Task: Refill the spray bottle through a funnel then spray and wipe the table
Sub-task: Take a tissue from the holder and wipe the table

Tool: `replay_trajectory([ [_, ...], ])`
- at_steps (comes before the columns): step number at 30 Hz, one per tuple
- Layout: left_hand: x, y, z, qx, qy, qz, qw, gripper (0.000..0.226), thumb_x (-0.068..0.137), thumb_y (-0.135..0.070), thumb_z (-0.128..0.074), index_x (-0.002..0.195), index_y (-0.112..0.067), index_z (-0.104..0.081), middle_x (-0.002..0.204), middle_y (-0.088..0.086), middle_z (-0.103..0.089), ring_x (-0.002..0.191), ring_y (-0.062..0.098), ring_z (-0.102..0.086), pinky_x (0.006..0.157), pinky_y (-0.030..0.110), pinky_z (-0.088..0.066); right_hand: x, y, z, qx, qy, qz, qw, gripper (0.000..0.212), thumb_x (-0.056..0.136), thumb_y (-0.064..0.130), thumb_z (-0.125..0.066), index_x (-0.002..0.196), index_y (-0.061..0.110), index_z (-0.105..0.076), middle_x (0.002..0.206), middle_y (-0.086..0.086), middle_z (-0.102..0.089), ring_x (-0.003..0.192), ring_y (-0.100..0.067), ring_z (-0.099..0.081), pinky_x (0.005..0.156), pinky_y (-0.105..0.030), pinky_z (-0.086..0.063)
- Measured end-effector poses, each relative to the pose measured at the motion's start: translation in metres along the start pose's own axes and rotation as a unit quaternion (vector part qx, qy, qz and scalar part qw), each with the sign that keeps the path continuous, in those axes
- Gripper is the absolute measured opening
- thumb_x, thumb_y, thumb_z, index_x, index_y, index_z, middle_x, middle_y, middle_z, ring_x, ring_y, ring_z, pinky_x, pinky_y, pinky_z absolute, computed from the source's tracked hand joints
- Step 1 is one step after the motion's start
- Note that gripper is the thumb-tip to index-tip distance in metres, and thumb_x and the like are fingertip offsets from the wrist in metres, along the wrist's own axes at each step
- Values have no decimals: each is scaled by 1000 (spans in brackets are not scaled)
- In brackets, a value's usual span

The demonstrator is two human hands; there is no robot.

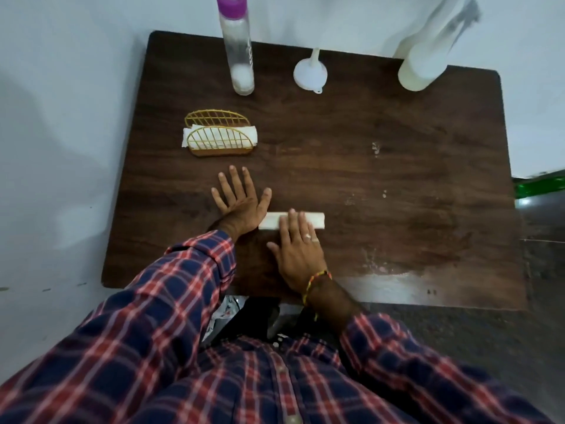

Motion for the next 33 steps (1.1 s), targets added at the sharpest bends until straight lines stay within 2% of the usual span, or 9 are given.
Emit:
replay_trajectory([
  [3,-2,1,-1,20,-20,-21,999,78,97,-59,-17,153,-15,16,159,11,27,144,36,28,112,58,17,-5,-36,3,14,-43,-127,991,71,97,48,-24,142,-5,-42,146,-31,-40,136,-46,-38,111,-55,-35],
  [5,-5,2,-4,56,-31,-29,997,80,97,-61,-17,153,-15,16,159,11,26,144,37,26,111,59,17,18,-61,21,31,-50,-201,978,74,98,49,-20,143,-7,-37,149,-31,-34,140,-46,-32,113,-54,-29],
  [8,-8,2,-6,71,-36,-38,996,78,97,-60,-16,153,-16,16,160,8,26,145,32,26,113,60,16,34,-56,23,24,-16,-138,990,74,101,49,-26,149,-6,-21,157,-28,-18,147,-41,-15,119,-49,-15],
  [12,-20,1,-7,59,-55,-41,996,73,99,-56,-18,155,-18,12,161,8,20,147,29,22,114,61,13,-27,-32,-4,8,-22,-77,997,79,96,53,-23,143,-8,-36,149,-30,-35,140,-42,-33,114,-51,-31],
  [15,-39,-19,-17,55,-81,-76,992,71,100,-54,-20,155,-19,9,162,9,16,148,31,18,112,60,16,-49,-77,-5,20,-53,-165,985,78,95,52,-24,140,-10,-41,145,-32,-40,136,-45,-39,110,-53,-37],
  [18,-50,-58,-34,68,-67,-135,986,68,101,-52,-20,156,-21,6,163,5,12,149,31,16,112,58,16,-23,-134,15,60,-76,-259,961,82,95,54,-18,145,-9,-31,151,-30,-30,142,-44,-29,114,-54,-29],
  [24,-32,-114,-32,49,-35,-138,989,66,102,-48,-21,155,-20,6,163,6,13,149,30,17,116,57,12,-27,-113,14,26,-54,-95,994,82,94,55,-16,146,-6,-32,152,-27,-31,144,-40,-28,118,-50,-23],
  [30,-10,-112,-28,96,-1,-99,990,72,100,-54,-17,153,-20,17,160,3,26,146,26,26,113,55,18,7,-199,43,89,-97,-292,947,85,93,56,-13,147,-9,-25,155,-29,-24,145,-42,-22,117,-53,-23],
  [33,-7,-111,-33,95,31,-76,992,70,100,-54,-15,152,-22,20,159,2,29,145,25,29,113,55,19,43,-173,51,41,-45,-170,984,81,98,54,-23,150,-7,-15,158,-28,-14,147,-41,-14,121,-49,-14],
])
Point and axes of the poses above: each hand's wrist, its own x-axis towards the middle knuckle, its own z-axis out of the back of the hand, y = z × x, the point moved 7 cm from there along x, towards the middle knuckle
